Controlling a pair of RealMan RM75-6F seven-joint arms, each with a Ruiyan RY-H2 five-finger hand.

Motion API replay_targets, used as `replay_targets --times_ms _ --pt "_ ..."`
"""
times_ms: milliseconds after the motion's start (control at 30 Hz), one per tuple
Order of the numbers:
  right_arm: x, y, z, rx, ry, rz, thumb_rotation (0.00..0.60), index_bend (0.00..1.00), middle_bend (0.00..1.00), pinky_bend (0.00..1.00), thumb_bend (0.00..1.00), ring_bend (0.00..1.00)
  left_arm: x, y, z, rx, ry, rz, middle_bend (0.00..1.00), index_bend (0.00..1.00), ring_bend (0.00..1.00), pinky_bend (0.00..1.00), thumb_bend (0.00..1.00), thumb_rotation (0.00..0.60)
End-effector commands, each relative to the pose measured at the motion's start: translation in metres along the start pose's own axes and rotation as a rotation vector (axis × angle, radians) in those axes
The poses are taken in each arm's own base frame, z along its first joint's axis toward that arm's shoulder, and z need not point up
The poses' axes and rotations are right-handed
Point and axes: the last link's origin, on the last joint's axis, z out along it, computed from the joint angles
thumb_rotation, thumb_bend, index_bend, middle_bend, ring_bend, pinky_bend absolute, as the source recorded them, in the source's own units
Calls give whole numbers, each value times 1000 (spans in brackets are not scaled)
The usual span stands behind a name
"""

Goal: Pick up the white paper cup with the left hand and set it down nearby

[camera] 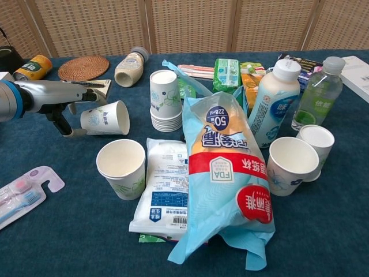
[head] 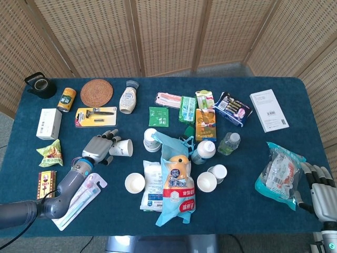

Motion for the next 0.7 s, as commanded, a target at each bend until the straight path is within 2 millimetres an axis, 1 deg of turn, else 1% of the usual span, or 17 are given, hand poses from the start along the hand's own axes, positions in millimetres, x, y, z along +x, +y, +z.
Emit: replay_targets --times_ms 33,133,400,567,700 --pt "0 -1 0 1 -1 2 600 53 35 73 480 0 -1 1 1 4 21 -5 26 217 107 293 471 600" --pt "0 -1 0 1 0 4 600 53 35 74 478 0 -2 2 2 5 23 -2 50 275 123 314 471 600" --pt "1 1 -2 -4 3 8 600 53 35 74 478 0 -1 3 3 5 29 13 80 312 146 342 472 600" --pt "1 0 -2 0 4 8 600 53 36 74 478 0 14 1 0 -1 68 59 96 326 156 351 474 600" --pt "1 -1 -1 6 4 9 600 53 36 73 478 0 29 -1 -5 -9 128 185 108 350 156 352 479 600"
